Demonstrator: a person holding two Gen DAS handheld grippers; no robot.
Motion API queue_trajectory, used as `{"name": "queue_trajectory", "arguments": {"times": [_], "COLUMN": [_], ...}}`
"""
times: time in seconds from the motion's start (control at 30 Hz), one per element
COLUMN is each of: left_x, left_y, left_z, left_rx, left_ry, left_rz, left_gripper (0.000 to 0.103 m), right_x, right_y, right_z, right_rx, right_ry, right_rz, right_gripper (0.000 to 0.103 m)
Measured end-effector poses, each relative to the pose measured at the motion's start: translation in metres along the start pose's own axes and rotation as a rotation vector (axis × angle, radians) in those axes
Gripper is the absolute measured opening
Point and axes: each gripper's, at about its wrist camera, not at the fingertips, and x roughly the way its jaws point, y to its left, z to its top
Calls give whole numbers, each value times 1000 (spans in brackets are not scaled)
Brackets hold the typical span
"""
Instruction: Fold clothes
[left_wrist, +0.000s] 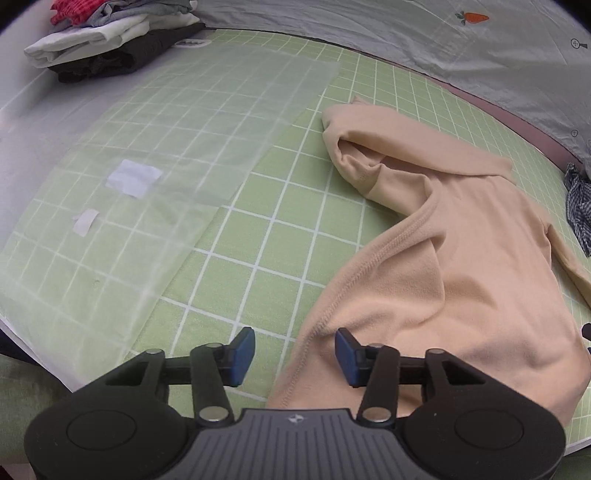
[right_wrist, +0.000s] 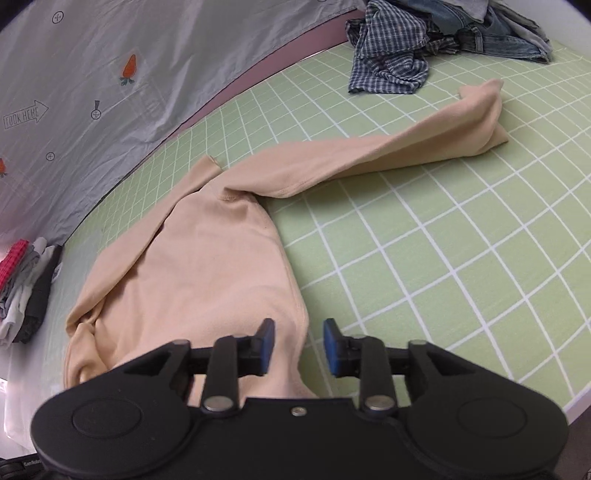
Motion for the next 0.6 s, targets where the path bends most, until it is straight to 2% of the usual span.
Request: {"name": "queue_trajectory", "arguments": {"times": [0.03, 0.07, 0.13, 0.2, 0.33, 0.5, 0.6], "left_x": [-1, -3, -6, -6, 2, 21, 43], "left_y": [-1, -2, -7, -14, -28, -49, -59], "left_z": [6, 12, 23, 35, 60, 90, 110], "left_rx": [-3, -5, 2, 18, 44, 139, 172], "left_ry": [-12, -25, -55, -82, -99, -117, -91], "left_rz": [3, 6, 15, 30, 33, 62, 49], "left_gripper": [60, 62, 72, 74, 74, 77, 78], "right_x": [-1, -1, -1, -1, 1, 10, 18], "right_y": [0, 1, 4, 6, 4, 8, 15], "right_z": [2, 6, 14, 23, 37, 56, 71], "right_rx": [-9, -17, -42, -72, -63, -40, -59], "right_ry": [-13, -23, -43, -66, -88, -118, -135], "right_rz": [-16, -30, -62, -97, -109, -129, -139], "right_gripper": [54, 56, 61, 68, 71, 72, 74]}}
